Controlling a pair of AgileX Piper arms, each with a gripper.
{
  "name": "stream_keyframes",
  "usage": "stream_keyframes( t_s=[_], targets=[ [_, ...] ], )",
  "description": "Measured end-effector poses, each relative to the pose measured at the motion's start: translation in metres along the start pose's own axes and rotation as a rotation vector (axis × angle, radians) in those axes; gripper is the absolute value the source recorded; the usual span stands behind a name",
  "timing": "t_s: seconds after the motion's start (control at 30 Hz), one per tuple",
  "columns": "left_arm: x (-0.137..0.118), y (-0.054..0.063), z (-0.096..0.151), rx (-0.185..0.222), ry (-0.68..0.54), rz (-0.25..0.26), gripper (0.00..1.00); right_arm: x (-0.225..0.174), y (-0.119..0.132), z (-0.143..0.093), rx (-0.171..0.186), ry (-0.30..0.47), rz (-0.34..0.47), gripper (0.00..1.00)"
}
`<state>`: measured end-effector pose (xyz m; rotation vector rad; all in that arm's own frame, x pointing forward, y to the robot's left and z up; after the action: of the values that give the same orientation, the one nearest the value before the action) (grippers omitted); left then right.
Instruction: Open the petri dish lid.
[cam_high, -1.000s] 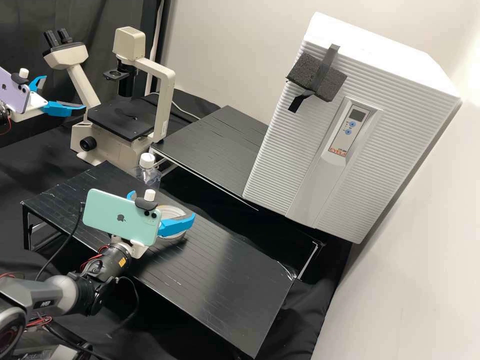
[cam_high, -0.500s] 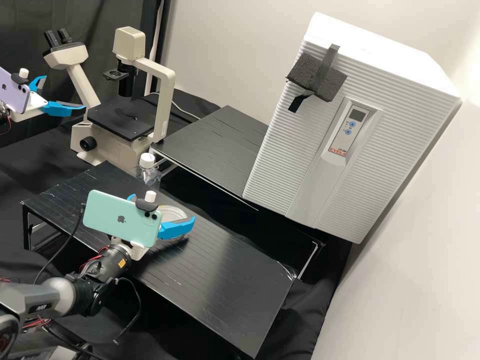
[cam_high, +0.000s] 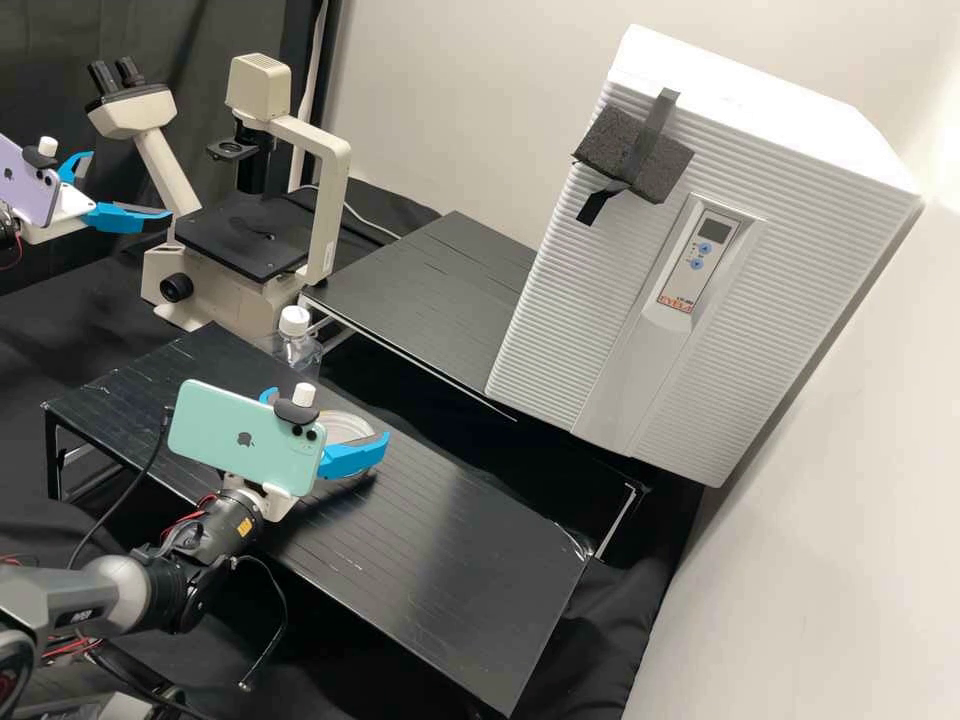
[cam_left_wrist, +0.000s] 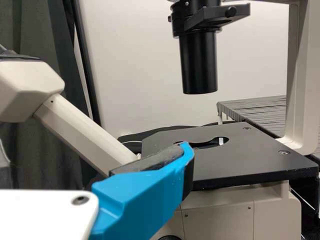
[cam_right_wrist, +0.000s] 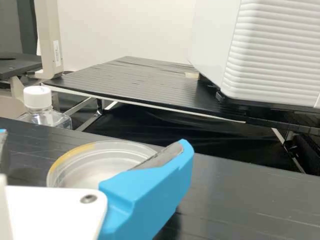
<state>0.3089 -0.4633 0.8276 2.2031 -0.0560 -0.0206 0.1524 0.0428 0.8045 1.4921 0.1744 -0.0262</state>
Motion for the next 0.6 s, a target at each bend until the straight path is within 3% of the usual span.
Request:
stream_keyframes(
  t_s=[0.6],
  targets=[
    [0.0000, 0.0000, 0.0000, 0.000, 0.000, 0.000, 1.00, 0.0068, -0.0009, 0.0070, -0.006, -0.016, 0.008, 0.00]
  ],
)
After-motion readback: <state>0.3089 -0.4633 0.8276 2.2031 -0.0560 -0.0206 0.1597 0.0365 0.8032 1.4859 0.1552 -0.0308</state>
